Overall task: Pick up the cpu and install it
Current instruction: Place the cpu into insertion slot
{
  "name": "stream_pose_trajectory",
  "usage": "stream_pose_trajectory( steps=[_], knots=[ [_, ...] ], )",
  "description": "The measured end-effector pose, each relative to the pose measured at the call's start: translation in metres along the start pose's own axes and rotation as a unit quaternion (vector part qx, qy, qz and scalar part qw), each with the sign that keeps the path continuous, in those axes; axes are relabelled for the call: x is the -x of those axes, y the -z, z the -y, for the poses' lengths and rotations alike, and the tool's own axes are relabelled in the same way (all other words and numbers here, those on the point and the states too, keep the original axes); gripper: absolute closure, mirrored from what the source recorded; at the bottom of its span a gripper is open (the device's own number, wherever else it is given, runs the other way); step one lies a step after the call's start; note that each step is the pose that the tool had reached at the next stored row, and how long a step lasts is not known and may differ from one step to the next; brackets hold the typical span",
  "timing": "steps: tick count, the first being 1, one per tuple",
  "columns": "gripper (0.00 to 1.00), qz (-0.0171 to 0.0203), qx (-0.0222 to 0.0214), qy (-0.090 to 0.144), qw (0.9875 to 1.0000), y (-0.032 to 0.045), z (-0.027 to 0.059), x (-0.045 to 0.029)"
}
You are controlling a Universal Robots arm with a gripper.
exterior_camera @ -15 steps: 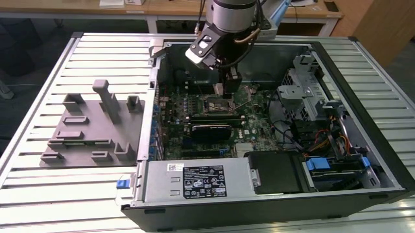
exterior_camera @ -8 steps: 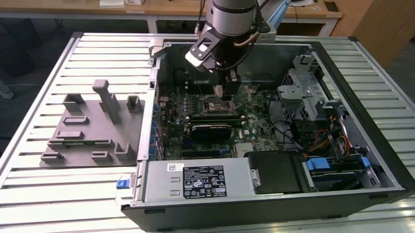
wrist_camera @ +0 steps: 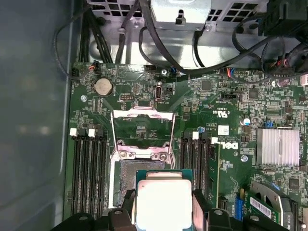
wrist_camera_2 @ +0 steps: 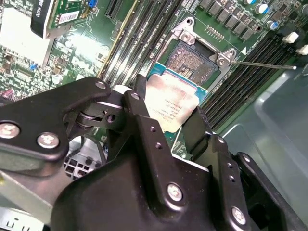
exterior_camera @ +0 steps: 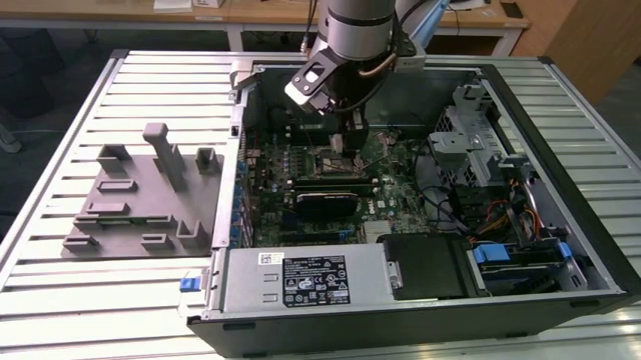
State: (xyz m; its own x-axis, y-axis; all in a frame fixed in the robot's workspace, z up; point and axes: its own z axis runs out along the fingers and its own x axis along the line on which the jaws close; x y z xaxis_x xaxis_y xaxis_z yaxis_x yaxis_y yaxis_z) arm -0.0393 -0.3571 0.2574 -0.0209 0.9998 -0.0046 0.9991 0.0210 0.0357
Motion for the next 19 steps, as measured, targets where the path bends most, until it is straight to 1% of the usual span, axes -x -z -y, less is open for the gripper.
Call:
stream_pose_trajectory(
  steps=[8, 12, 19],
  knots=[
    [0.46, 0.0005, -0.0001, -0.014, 0.9999, -0.0101, 0.0004, 0.0],
    [0.46, 0.0006, 0.0, -0.017, 0.9999, -0.0154, 0.0006, -0.0005],
    [0.46, 0.0005, 0.0, -0.017, 0.9999, -0.0221, 0.0007, -0.0062]
  ],
)
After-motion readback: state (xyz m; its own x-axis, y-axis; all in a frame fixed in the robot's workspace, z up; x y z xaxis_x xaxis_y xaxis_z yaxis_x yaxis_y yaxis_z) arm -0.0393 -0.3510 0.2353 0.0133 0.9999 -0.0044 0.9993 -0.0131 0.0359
